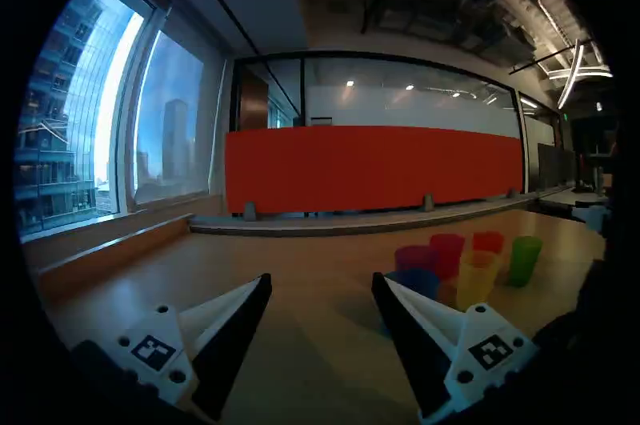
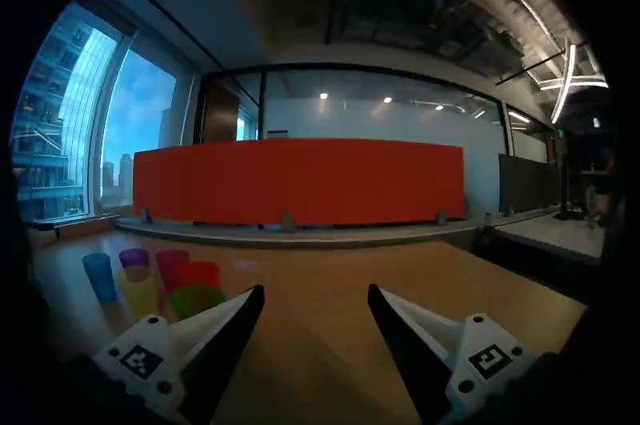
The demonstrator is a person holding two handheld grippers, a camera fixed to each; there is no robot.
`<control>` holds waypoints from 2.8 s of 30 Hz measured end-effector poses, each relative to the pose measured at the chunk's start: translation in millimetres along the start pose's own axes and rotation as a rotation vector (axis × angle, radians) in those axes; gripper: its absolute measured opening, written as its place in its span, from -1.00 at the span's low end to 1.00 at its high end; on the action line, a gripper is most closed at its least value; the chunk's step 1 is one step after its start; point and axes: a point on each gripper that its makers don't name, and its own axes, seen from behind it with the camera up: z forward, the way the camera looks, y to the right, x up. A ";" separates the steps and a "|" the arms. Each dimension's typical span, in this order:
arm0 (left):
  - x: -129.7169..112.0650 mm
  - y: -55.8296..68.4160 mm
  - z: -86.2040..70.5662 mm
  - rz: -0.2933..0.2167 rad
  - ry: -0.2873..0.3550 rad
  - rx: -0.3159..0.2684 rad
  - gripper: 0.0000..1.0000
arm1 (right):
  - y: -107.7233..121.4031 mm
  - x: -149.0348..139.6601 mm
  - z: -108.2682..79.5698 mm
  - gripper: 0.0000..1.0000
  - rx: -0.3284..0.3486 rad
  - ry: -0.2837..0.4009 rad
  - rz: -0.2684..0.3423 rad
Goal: Pour water
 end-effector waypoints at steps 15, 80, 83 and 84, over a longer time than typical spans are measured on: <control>70.3 13.4 7.4 -0.050 0.045 -0.092 0.86 | -8.0 64.6 -0.9 1.00 0.044 -0.035 -0.002; 209.3 50.5 16.2 -0.017 0.007 -0.465 0.86 | -96.9 194.8 -3.3 1.00 0.546 -0.068 -0.034; 205.4 52.7 15.0 -0.004 -0.006 -0.478 0.86 | -101.3 192.1 -3.0 1.00 0.560 -0.083 -0.044; 204.4 53.3 14.6 0.000 -0.009 -0.483 0.86 | -103.0 191.3 -3.4 1.00 0.566 -0.089 -0.046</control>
